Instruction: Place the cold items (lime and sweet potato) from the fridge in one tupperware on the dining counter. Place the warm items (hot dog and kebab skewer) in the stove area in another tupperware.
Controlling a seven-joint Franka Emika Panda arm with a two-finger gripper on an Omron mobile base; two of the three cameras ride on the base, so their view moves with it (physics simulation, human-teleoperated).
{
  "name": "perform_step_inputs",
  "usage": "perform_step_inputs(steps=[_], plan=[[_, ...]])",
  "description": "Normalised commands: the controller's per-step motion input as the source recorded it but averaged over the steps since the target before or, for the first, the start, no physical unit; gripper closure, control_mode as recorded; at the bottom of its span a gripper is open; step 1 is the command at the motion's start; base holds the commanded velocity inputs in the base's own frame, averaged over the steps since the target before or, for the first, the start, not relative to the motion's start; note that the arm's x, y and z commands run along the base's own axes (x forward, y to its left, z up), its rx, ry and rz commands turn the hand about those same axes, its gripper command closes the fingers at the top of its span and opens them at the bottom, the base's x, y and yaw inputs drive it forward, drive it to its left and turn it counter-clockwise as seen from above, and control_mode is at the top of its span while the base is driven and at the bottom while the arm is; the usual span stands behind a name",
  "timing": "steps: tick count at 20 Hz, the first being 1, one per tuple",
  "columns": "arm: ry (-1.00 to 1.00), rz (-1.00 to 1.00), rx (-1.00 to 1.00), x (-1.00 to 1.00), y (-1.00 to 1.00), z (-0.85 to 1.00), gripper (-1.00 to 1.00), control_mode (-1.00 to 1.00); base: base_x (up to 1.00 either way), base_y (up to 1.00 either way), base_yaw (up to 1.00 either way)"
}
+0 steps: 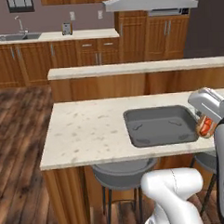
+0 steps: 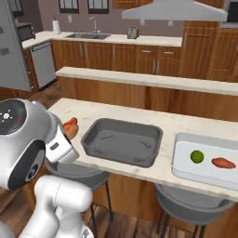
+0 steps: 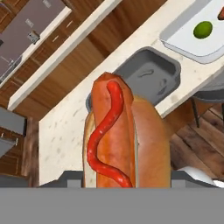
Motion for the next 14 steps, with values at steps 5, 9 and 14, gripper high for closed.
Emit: perform_step_inputs(steps=[5, 9, 14], plan=[[0.0, 0.0, 0.0, 0.0, 0.0, 0.0, 1.0, 1.0, 0.76, -0.55, 0.31], [0.0, 0.0, 0.0, 0.0, 0.0, 0.0, 1.0, 1.0, 0.98, -0.36, 0.11], [0.43, -0.13, 0.12, 0.99, -0.11, -0.1, 1.0, -1.0, 0.0, 0.0, 0.0]])
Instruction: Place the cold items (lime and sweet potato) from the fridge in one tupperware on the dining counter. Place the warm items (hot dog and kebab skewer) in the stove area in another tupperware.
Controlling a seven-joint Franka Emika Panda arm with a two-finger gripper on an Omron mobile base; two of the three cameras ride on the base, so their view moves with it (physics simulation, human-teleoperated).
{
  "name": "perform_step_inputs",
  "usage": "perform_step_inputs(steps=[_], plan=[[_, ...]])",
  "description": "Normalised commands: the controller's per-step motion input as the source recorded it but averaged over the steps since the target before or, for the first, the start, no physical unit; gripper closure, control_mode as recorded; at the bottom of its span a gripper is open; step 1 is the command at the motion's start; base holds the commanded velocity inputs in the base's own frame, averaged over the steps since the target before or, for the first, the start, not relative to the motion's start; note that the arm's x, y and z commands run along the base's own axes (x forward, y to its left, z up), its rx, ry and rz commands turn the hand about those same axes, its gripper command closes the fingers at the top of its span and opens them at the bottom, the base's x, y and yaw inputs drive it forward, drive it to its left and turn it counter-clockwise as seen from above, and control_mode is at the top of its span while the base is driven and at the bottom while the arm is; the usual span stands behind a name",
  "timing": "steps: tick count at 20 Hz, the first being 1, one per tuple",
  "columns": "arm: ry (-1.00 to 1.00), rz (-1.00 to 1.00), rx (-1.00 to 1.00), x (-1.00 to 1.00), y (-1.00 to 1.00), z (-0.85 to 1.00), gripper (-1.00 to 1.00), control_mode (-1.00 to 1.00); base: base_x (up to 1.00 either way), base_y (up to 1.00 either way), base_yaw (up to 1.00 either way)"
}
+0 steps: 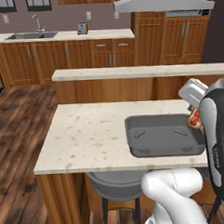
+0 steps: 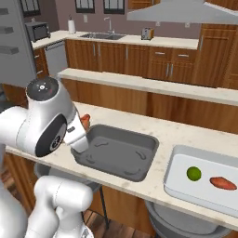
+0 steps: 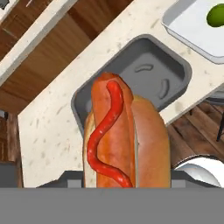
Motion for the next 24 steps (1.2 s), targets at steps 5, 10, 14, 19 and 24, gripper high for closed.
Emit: perform_step_inputs(steps=[5, 10, 14, 19, 24], plan=[[0.56, -0.43, 0.08, 0.78, 0.02, -0.41, 1.0, -1.0, 0.0, 0.0, 0.0], [0.53, -0.41, 0.17, 0.36, -0.03, -0.64, 1.0, -1.0, 0.0, 0.0, 0.0], [0.37, -0.21, 0.04, 0.07, -0.09, -0.66, 1.0, -1.0, 0.0, 0.0, 0.0], [0.22, -0.17, 0.0, 0.3, -0.15, -0.68, 1.0, -1.0, 0.0, 0.0, 0.0], [0.17, -0.19, 0.0, 0.29, -0.29, -0.62, 1.0, -1.0, 0.0, 0.0, 0.0]])
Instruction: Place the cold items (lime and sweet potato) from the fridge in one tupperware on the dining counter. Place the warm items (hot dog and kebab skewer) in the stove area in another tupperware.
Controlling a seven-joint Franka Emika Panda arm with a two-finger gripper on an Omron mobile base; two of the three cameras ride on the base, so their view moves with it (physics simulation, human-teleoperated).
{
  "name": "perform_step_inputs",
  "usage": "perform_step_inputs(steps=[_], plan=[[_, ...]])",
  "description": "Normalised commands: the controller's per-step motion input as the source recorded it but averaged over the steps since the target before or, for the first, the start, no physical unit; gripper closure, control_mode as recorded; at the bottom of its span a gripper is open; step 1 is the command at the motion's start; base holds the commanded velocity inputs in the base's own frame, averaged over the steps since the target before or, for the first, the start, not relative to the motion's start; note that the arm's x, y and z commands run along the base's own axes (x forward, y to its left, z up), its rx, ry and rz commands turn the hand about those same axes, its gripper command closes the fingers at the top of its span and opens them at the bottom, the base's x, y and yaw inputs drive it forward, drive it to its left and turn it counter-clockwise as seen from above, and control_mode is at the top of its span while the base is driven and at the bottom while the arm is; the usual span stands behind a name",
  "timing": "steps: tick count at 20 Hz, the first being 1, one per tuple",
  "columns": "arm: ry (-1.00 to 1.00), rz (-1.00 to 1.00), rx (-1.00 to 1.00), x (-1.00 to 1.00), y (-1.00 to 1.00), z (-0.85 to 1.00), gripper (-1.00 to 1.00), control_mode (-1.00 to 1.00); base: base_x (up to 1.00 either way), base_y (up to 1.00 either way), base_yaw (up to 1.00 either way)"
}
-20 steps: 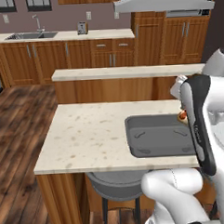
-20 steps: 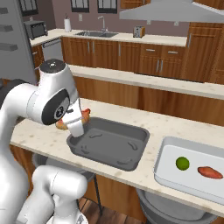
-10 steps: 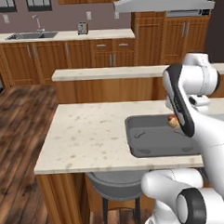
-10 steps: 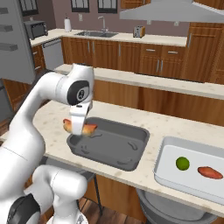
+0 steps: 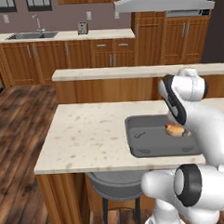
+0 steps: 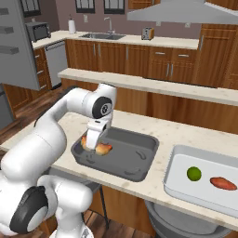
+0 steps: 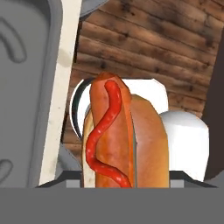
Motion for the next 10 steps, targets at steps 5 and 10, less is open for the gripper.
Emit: perform_step_inputs(steps=[5, 10], plan=[[0.02, -0.2, 0.0, 0.32, -0.29, -0.57, 1.0, -1.0, 0.0, 0.0, 0.0], [0.01, -0.19, 0.0, 0.34, -0.14, -0.47, 1.0, -1.0, 0.0, 0.0, 0.0]])
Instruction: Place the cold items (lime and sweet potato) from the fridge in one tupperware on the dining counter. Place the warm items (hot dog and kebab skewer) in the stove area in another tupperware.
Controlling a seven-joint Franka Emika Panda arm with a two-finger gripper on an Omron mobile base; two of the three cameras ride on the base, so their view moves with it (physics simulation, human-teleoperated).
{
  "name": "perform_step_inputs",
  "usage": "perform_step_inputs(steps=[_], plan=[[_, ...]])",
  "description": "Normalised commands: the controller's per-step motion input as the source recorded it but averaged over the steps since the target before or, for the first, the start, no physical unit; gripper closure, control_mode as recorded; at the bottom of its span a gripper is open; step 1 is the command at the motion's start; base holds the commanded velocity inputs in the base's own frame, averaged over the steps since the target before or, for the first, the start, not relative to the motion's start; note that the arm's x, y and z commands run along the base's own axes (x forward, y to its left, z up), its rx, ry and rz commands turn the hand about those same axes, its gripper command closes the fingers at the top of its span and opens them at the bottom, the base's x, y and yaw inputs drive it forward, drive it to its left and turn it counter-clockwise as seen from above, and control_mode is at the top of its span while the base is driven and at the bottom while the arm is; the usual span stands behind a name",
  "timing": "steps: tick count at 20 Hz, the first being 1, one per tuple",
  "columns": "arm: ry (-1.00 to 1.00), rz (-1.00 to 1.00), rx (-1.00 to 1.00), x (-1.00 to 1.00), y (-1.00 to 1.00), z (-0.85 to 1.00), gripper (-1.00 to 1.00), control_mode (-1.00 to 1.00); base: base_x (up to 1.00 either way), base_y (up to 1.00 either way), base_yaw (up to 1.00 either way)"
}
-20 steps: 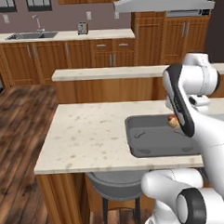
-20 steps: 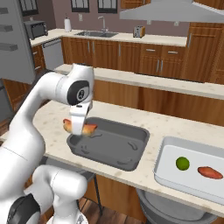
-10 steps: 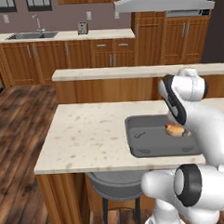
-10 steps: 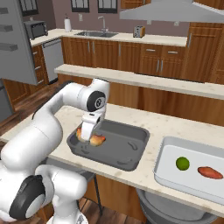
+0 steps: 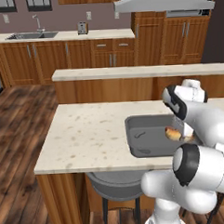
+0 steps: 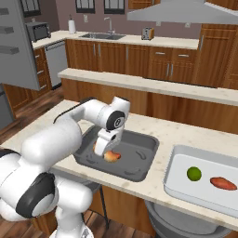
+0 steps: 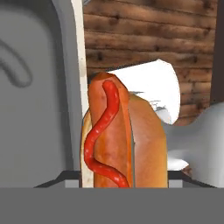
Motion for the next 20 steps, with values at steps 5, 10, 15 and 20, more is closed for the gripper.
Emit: perform_step_inputs(steps=[5, 10, 15, 20], plan=[[0.0, -0.11, 0.0, 0.54, 0.0, -0.28, 1.0, -1.0, 0.0, 0.0, 0.0], [0.0, 0.0, 0.0, 0.43, 0.0, -0.36, 1.0, -1.0, 0.0, 0.0, 0.0], [0.0, 0.0, -0.02, 0.36, 0.0, -0.34, 1.0, -1.0, 0.0, 0.0, 0.0], [0.0, 0.0, 0.0, 0.38, 0.0, -0.23, 1.0, -1.0, 0.0, 0.0, 0.0]])
